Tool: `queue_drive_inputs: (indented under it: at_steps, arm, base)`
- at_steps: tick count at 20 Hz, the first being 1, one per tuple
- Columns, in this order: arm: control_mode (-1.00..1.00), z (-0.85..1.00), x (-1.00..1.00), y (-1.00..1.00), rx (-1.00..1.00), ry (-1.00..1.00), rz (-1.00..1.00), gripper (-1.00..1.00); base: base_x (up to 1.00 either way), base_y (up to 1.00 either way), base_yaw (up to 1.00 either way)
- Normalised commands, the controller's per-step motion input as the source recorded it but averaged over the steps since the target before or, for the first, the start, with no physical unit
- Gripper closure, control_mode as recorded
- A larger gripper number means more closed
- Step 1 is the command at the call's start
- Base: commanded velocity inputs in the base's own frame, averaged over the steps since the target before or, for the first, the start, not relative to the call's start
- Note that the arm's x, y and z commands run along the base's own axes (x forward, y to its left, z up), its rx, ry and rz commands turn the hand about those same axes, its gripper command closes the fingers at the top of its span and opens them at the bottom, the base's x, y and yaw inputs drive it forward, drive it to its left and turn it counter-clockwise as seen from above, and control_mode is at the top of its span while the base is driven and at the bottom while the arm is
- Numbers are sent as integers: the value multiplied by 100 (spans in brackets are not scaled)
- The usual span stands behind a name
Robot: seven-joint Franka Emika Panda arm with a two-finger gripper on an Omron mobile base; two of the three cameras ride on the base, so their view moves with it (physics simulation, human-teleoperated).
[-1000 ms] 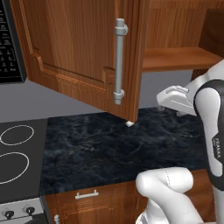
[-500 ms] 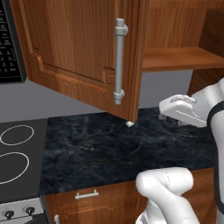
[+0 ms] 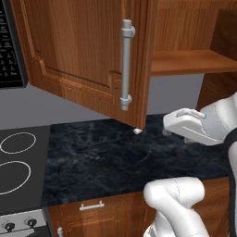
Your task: Close all open cabinet doors.
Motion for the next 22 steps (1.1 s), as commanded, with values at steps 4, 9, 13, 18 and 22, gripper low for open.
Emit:
queue_drive_inputs:
  at_steps: [4,9,13,18,22]
  arm:
    - [-100,0,-14,43,3,1,-5,-100]
    - [-100,0,-3,48,6,1,-10,-100]
    - [-100,3,0,38,10,0,-9,-100]
    - [-100,8,6,33,7,0,-8,-100]
    - [-100,11,14,33,9,0,-10,-100]
  base:
    - [0,0,0]
    - [0,0,0]
    - [0,0,0]
    - [0,0,0]
    - [0,0,0]
